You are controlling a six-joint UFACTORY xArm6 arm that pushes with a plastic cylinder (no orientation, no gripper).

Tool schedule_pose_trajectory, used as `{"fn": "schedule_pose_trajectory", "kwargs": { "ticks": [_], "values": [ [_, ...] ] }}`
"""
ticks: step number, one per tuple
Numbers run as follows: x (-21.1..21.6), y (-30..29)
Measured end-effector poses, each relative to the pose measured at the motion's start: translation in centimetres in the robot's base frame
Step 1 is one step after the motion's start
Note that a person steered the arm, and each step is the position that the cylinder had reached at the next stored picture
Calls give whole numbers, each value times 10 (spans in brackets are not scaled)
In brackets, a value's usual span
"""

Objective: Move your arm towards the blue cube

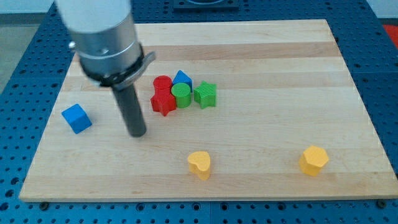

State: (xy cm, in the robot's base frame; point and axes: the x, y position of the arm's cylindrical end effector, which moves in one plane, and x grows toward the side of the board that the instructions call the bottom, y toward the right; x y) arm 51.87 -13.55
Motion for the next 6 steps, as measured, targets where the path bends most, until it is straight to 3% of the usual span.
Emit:
{"fn": "schedule_pose_trajectory", "kwargs": {
  "ticks": [1,2,4,6],
  "values": [
    [21,-32],
    [7,-75],
    [23,-155],
    [-41,-155]
  ]
}}
